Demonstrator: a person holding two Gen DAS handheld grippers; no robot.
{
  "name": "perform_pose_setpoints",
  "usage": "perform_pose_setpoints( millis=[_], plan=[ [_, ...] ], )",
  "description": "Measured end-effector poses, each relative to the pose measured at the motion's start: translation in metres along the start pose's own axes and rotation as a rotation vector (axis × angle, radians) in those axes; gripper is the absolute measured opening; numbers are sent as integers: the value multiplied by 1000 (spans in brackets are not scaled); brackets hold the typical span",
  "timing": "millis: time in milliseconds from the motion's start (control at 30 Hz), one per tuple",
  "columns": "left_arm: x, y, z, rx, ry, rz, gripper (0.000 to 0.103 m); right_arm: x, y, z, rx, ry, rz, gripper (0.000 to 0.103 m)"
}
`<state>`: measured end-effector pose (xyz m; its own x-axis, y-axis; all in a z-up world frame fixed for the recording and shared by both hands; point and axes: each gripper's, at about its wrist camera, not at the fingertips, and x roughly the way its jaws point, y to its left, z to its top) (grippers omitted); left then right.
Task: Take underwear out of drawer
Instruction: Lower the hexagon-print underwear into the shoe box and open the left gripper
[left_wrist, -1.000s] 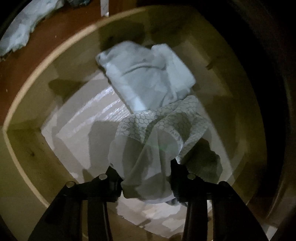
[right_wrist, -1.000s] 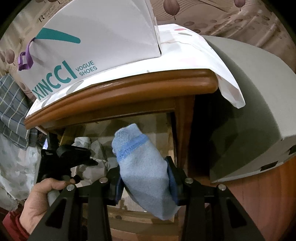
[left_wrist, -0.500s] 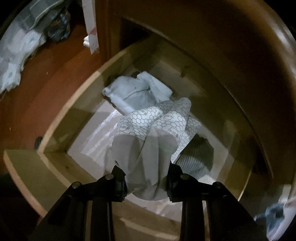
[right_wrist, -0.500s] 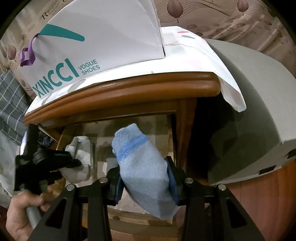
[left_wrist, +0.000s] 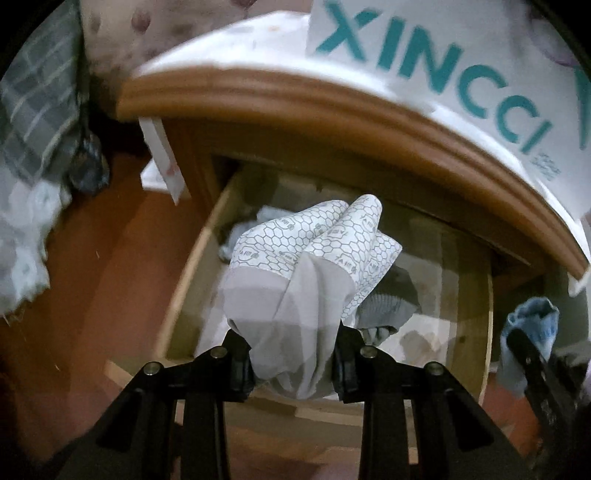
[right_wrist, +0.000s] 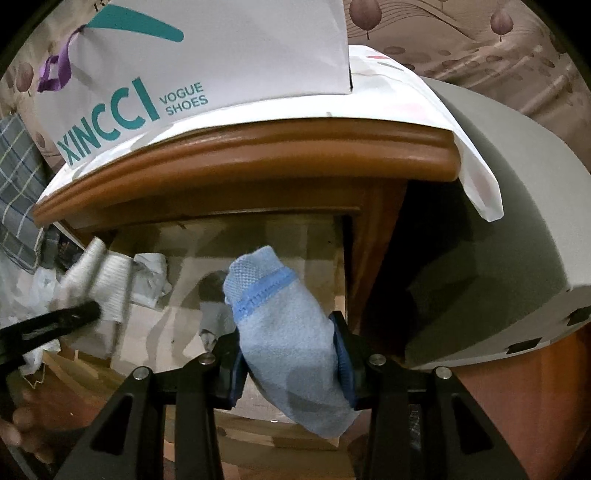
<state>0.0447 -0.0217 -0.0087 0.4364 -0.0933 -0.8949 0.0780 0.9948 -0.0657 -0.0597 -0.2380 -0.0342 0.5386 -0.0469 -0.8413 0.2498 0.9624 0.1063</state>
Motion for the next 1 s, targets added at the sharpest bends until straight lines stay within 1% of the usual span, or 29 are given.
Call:
perform_pose_setpoints(
  millis=[133, 233, 300, 467, 533, 633, 767, 867, 1000],
  plan=[
    [-23, 2, 0, 87, -79, 51, 29, 4, 0, -1, 7, -2, -43, 40],
    [-37, 7, -2, 119, -118, 70, 29, 8, -3, -1, 36, -7, -70, 40],
    [-47, 11, -3, 128, -135, 74, 29, 12, -7, -1, 61, 0, -96, 40],
    [-66, 19, -1, 147, -178, 81, 29, 19, -14, -3, 115, 20, -106, 40],
    [-80, 23, 2, 155, -210, 86, 29, 22, -15, -3, 121, 23, -116, 40],
    [-99, 28, 9, 160, -240, 84, 29, 24, -16, -3, 140, 34, -102, 40],
    [-134, 34, 28, 162, -300, 86, 29, 26, -16, -3, 146, 43, -108, 40],
    [-159, 37, 49, 162, -331, 77, 29, 28, -15, -3, 149, 49, -102, 40],
    [-195, 31, 85, 166, -406, 60, 29, 29, -13, -3, 149, 56, -96, 40]
  ],
)
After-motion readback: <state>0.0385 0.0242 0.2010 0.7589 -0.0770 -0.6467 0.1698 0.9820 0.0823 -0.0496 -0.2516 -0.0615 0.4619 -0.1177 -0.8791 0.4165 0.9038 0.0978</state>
